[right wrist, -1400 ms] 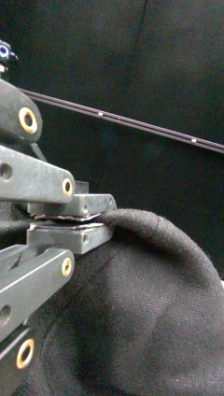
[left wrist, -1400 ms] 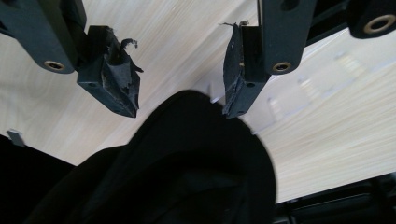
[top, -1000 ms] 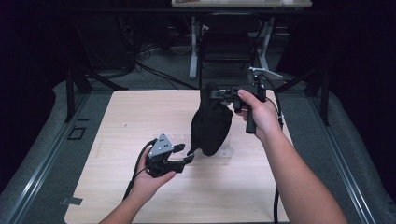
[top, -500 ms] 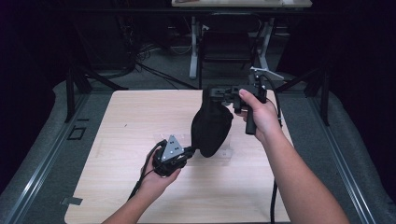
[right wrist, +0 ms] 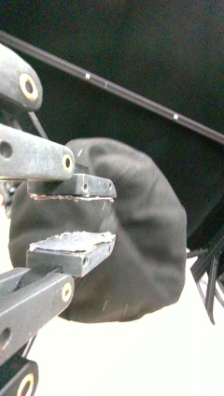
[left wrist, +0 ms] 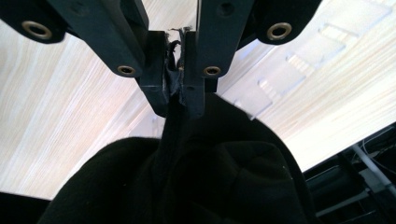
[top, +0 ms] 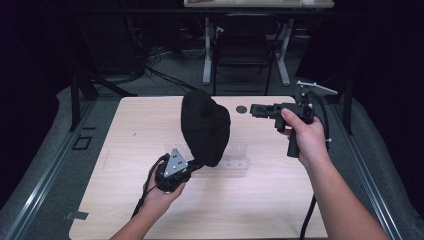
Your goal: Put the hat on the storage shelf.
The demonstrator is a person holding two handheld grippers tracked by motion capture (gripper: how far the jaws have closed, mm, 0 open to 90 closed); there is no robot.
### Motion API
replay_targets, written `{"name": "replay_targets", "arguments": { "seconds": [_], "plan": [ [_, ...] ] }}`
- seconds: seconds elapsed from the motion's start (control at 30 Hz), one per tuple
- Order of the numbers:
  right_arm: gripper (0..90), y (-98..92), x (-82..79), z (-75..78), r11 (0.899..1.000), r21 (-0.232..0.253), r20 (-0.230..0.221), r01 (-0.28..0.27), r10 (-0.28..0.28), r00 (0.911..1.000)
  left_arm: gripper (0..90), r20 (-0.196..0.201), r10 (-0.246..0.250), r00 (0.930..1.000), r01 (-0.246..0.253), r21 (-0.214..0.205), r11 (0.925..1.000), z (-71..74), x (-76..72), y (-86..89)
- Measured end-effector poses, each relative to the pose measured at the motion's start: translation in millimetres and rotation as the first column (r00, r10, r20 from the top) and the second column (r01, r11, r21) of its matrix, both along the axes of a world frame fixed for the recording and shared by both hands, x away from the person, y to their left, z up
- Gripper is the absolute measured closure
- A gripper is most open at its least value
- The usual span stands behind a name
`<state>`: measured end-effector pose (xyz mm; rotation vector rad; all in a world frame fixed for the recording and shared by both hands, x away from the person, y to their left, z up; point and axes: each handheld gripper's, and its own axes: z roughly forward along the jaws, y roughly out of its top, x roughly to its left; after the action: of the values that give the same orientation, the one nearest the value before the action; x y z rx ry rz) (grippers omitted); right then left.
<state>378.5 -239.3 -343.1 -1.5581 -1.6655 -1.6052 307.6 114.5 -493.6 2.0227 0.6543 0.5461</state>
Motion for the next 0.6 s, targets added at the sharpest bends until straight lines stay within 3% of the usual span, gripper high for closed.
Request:
{"name": "replay_targets", "arguments": {
  "seconds": [0.1, 0.2, 0.27, 0.37, 0.5, 0.57, 0.6],
  "plan": [
    [71.6, -5.8, -9.6, -5.0, 0.997, -0.073, 0.022, 0.022, -0.021, 0.9995, 85.2, -0.029, 0.014, 0.9995, -0.015, -0.027, 0.9995, -7.4, 1.5, 7.9],
    [71.7, -10.1, -19.4, -11.4, 0.989, -0.137, 0.047, 0.05, -0.045, 0.9979, 85.1, -0.053, 0.025, 0.9983, -0.026, -0.009, 0.9996, -16.0, 3.6, 11.3],
    [71.6, -12.1, -25.7, -16.2, 0.98, -0.185, 0.069, 0.069, -0.057, 0.996, 84.9, -0.068, 0.018, 0.9975, -0.019, -0.007, 0.9998, -23.4, 5.6, 12.7],
    [71.4, -12.4, -35.5, -23.2, 0.959, -0.265, 0.111, 0.105, -0.078, 0.9908, 84.7, -0.074, 0.029, 0.9968, -0.032, -0.033, 0.9989, -28.7, 4.5, 17.4],
    [70.3, -9.6, -49.4, -32.5, 0.919, -0.366, 0.184, 0.145, -0.081, 0.9796, 83.1, -0.122, 0.038, 0.9918, -0.048, -0.08, 0.9956, -32.3, 6.9, 24.7],
    [69.8, -5.7, -56.7, -36.2, 0.876, -0.45, 0.226, 0.174, -0.077, 0.9711, 72.2, -0.139, 0.058, 0.9886, -0.071, -0.094, 0.993, -33.6, 7.5, 28.3],
    [69.3, -3.7, -60.6, -39.2, 0.857, -0.476, 0.262, 0.197, -0.076, 0.9621, 66.5, -0.154, 0.061, 0.9861, -0.079, -0.113, 0.9905, -34.4, 7.4, 31.1]
  ]
}}
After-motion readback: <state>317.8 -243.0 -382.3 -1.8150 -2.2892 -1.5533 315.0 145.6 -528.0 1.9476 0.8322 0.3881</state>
